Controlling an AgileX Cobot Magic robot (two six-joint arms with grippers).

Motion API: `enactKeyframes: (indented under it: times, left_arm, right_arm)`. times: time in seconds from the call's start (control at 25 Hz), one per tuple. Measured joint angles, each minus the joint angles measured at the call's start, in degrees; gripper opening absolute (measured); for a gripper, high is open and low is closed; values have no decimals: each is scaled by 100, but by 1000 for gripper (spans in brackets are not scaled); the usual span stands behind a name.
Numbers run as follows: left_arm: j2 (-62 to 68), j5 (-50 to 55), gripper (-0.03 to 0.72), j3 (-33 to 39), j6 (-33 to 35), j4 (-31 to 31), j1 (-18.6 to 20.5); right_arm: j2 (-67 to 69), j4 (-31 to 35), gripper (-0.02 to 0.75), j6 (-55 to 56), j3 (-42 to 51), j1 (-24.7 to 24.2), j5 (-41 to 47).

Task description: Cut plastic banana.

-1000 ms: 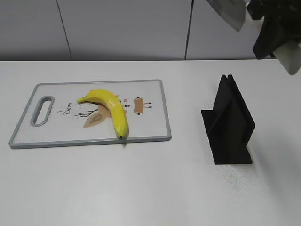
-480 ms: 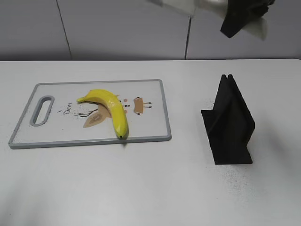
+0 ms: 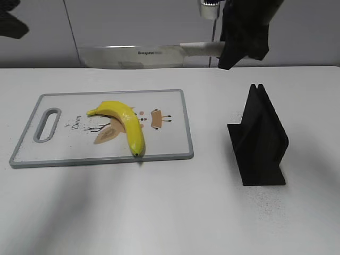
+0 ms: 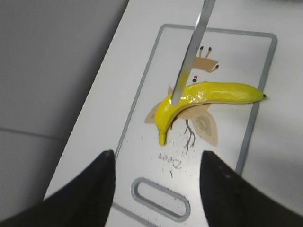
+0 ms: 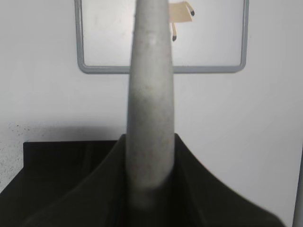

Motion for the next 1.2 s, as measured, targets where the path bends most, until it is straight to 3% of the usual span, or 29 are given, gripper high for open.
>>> enactKeyframes:
  times: [0.24, 0.52, 0.64, 0.84, 0.96, 1.2]
  left_arm:
    - [1064, 68, 552, -720, 208, 89, -603]
    - [1768, -221, 535, -784, 277, 258, -684]
    - [1832, -250, 429, -789, 282, 306, -684]
    - [1837, -329, 50, -803, 282, 317, -684]
    - [1907, -270, -3, -809, 314, 322, -684]
    - [2328, -377, -9, -822, 326, 311, -684]
  right_arm:
    - [496, 484, 189, -391, -565, 7, 0]
    - [784, 823, 189, -593, -915, 75, 0]
    - [860, 825, 189, -612, -922, 75, 0]
    - [875, 830, 189, -603, -925, 75, -62]
    - [875, 797, 189, -638, -925, 75, -114]
    - [976, 743, 189, -661, -925, 75, -244]
